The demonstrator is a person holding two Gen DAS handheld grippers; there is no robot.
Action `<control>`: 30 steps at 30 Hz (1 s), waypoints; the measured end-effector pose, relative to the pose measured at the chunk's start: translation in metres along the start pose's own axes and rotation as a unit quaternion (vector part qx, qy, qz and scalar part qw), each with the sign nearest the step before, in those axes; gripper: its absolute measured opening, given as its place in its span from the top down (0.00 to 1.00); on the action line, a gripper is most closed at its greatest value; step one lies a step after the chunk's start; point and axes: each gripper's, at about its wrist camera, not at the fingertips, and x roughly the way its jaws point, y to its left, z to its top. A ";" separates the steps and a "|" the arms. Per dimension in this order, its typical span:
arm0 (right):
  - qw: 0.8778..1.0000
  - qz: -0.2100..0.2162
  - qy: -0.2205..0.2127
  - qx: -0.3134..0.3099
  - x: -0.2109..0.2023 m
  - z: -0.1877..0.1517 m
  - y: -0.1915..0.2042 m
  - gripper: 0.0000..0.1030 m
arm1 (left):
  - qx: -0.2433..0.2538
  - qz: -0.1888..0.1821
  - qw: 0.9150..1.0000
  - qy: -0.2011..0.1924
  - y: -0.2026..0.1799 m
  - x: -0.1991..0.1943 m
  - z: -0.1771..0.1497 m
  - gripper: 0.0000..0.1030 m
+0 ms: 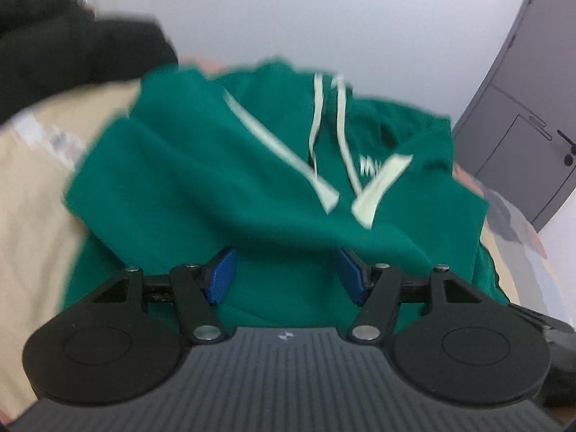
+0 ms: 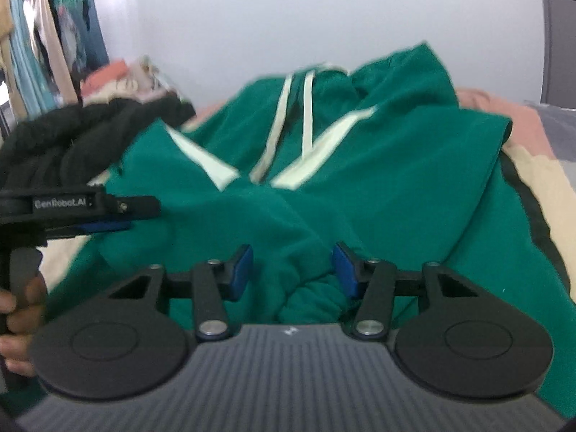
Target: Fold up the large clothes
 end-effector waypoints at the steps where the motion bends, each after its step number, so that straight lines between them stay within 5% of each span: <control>1: 1.000 0.001 0.010 -0.006 0.004 -0.002 0.000 0.49 | 0.001 0.006 1.000 0.008 0.000 0.005 -0.003 0.34; 5: 1.000 0.005 0.013 -0.018 0.007 -0.011 0.003 0.49 | 0.037 0.029 0.999 0.012 -0.011 0.012 -0.010 0.32; 10: 1.000 0.015 0.002 0.000 -0.001 -0.010 0.001 0.49 | 0.023 0.028 0.999 0.004 -0.014 0.002 -0.005 0.30; 18: 0.994 0.035 -0.067 0.080 -0.053 0.013 -0.011 0.47 | 0.022 0.006 0.998 -0.052 -0.031 -0.056 0.014 0.25; 22: 0.990 0.038 -0.080 0.109 -0.061 0.048 -0.018 0.46 | -0.019 -0.020 0.998 -0.057 -0.034 -0.055 0.060 0.25; 24: 0.989 0.036 -0.083 0.117 -0.053 0.071 -0.025 0.34 | -0.048 -0.033 0.997 -0.058 -0.034 -0.041 0.088 0.24; 30: 0.992 0.008 -0.078 0.097 0.019 0.159 -0.048 0.26 | -0.062 -0.013 0.996 -0.057 -0.029 0.053 0.175 0.24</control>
